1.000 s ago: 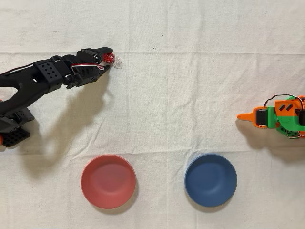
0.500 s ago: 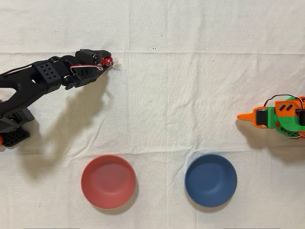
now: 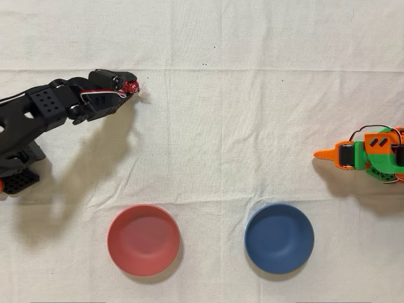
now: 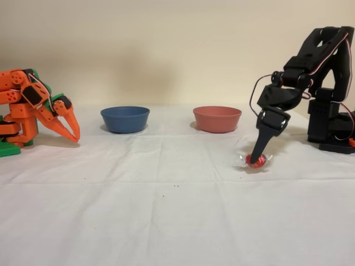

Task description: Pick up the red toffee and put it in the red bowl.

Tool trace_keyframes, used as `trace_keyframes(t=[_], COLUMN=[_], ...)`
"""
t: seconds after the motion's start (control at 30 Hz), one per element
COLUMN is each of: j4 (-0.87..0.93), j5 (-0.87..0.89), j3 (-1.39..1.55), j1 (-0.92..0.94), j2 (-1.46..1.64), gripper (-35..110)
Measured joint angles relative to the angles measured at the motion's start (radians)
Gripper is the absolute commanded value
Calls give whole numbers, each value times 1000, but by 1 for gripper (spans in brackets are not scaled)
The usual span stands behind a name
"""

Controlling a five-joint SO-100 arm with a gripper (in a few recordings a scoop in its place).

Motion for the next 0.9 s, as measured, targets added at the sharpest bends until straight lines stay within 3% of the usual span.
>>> trace_keyframes(t=[0.4, 0.9], j4=[146, 230], j5=[-43, -135], j3=[6, -97], j1=[149, 488], j2=[196, 261], gripper=[6, 6])
